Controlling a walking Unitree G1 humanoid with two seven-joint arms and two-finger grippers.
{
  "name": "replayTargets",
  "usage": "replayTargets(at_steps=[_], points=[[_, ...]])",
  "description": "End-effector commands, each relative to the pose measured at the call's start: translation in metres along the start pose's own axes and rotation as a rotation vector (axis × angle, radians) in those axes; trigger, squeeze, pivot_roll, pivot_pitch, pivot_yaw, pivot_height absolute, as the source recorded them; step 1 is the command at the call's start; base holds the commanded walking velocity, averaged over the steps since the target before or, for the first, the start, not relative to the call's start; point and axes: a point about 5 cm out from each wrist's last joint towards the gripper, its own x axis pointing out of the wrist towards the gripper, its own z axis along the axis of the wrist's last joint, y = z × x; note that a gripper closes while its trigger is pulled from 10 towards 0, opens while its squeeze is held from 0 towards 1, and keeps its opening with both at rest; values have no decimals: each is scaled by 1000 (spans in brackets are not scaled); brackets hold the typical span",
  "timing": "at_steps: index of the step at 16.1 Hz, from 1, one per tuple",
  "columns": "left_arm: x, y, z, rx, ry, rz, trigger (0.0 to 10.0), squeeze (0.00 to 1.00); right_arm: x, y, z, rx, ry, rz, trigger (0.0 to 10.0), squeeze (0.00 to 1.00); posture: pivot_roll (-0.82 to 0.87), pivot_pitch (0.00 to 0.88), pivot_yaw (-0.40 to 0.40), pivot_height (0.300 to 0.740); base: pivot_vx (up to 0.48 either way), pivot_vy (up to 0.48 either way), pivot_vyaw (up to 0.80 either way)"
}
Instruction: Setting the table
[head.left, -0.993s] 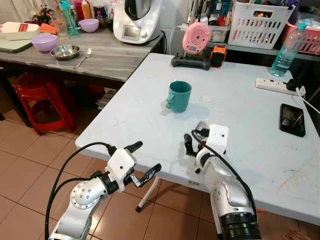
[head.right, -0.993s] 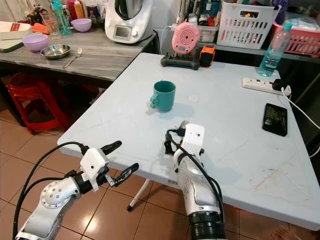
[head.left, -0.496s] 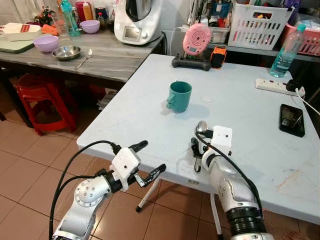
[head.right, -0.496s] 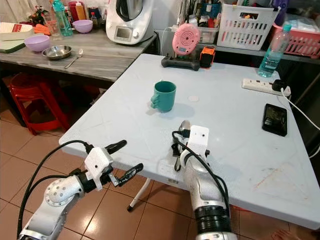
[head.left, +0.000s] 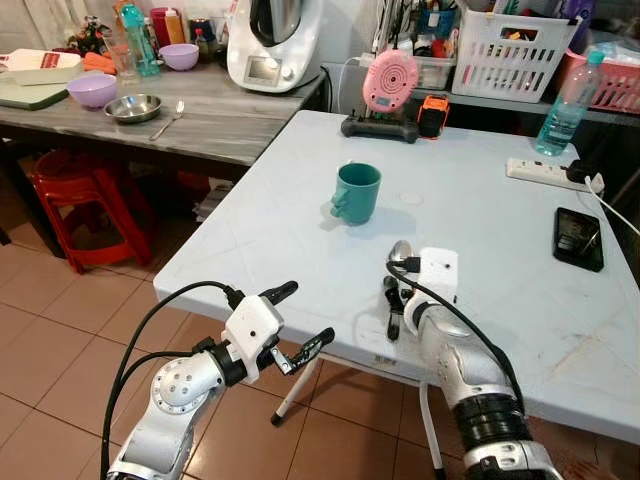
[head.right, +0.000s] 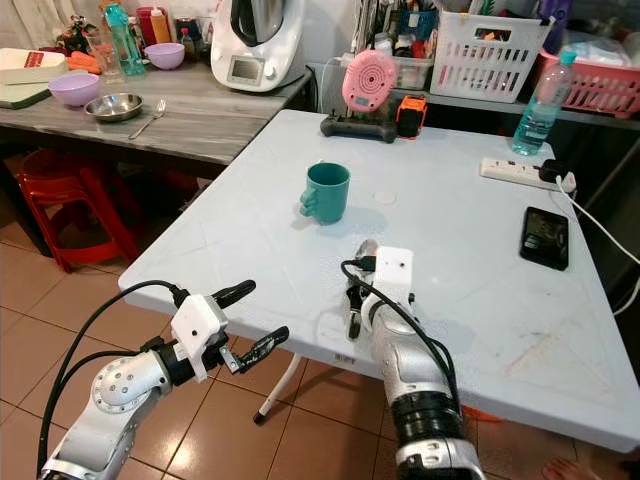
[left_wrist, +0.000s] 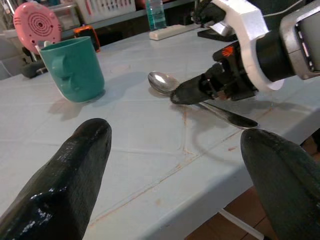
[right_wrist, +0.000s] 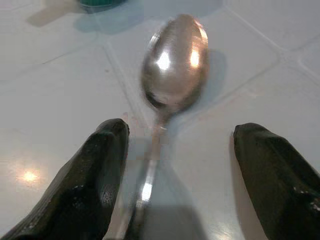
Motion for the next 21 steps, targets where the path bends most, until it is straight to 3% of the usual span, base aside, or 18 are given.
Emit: replayTargets(at_steps=[1,3,4,8,15,16,21], points=[[0,-2,0,6,6,-17,10000,0,1,7,6,-7,-20,33,10000,0,46,0,-21,740,0,0,0],[-1,-2,-1,7,7,-16,10000,0,0,15,14,-2,-80,70,10000,0,46,0,-19,740,0,0,0],[0,-3,-1,6,7,-19,10000,0,2,19,12,-5,-58,81,10000,0,45,0,-17,740,0,0,0],[0,-3,0,8,7,-26,10000,0,-1,20,9,-82,-124,106,10000,0,43,0,-14,740,0,0,0],[2,-6,0,3,3,-42,10000,0,-3,5,-17,17,-23,2,9725,0,36,0,-3,740,0,0,0],[2,-7,0,2,3,-44,10000,0,-3,5,-17,17,-18,-7,0,0,36,0,-3,740,0,0,0],[5,-8,1,-8,-5,-61,10000,0,4,-1,-12,-41,9,-54,0,0,30,0,-4,740,0,0,0]])
